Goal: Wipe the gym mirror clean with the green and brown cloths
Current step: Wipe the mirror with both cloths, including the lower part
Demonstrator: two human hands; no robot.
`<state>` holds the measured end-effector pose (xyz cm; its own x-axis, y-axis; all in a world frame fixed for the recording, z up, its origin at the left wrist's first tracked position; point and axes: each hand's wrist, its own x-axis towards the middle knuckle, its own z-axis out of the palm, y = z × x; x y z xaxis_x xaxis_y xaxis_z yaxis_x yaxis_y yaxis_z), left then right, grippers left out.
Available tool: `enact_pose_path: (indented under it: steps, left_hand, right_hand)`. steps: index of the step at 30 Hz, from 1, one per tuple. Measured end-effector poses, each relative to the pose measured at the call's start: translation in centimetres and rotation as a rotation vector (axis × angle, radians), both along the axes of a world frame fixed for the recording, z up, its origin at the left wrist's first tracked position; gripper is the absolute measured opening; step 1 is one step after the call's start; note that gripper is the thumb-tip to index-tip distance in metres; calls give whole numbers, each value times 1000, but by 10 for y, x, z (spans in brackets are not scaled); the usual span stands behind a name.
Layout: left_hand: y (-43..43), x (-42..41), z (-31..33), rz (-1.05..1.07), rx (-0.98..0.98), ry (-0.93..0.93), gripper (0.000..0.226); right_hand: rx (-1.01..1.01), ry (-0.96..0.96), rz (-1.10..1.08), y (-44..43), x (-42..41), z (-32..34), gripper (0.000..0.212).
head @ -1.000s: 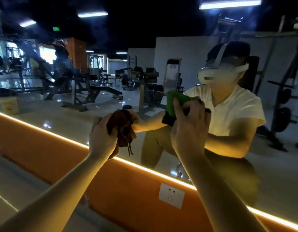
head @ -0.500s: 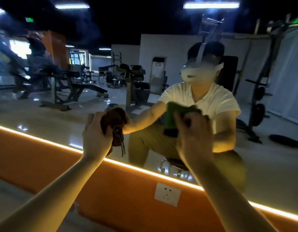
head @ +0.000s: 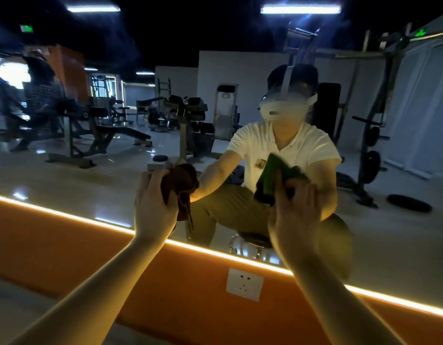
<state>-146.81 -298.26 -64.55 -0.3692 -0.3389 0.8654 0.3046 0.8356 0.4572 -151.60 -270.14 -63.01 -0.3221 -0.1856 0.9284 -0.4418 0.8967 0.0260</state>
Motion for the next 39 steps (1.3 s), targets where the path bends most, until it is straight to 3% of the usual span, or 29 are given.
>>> enact_pose_path:
  steps: [2,5,8,10,12,14,17,19,20,24,27,29,33,36,39]
  left_hand:
    - [-1,0,0,-3,5,0,32]
    - [-1,4,-1,-42,-1,3,30]
    - [-2,3,-1,-26,-10,0,30]
    - [1,3,0,-10,9,9,30]
    - [6,3,0,1,26,28,31]
    - [7,4,0,-11,25,36,30]
    - [2,5,-1,-38,19,6,31]
    - [-1,7,-2,-52,24,-29,34]
    - [-2,8,-1,-54,19,-32,35]
    - [-1,12,2,-59,2,-11,32]
    - [1,13,5,-70,7,-11,31]
    - [-2,14,6,-74,2,-16,31]
    - [-16,11,3,-59,-20,-42,29]
    - [-31,11,3,-16,81,-79,32]
    - [-42,10,2,4,129,-85,30]
  right_hand:
    - [188,-141,113,-23,14,-40,19]
    - [456,-69,234,-35,20,-75,50]
    - [237,113,137,-17,9,-26,58]
    - [-20,125,-7,-1,7,7,56]
    - [-122,108,-26,-2,8,11,56]
    - [-5,39,45,-23,12,-18,60]
    - [359,-152,289,-55,19,-76,48]
    - [550,-147,352,-65,25,-86,57]
    - [549,-113,348,-65,25,-79,59]
    - [173,87,189,-37,17,-1,56]
    - [-214,102,35,-9,5,42,52]
    - [-274,95,2,-27,8,33,55]
    - [180,-11,220,-85,17,-43,62]
    - [594,-87,271,-104,20,-92,55]
    - [712,-241,255,-103,25,-77,36]
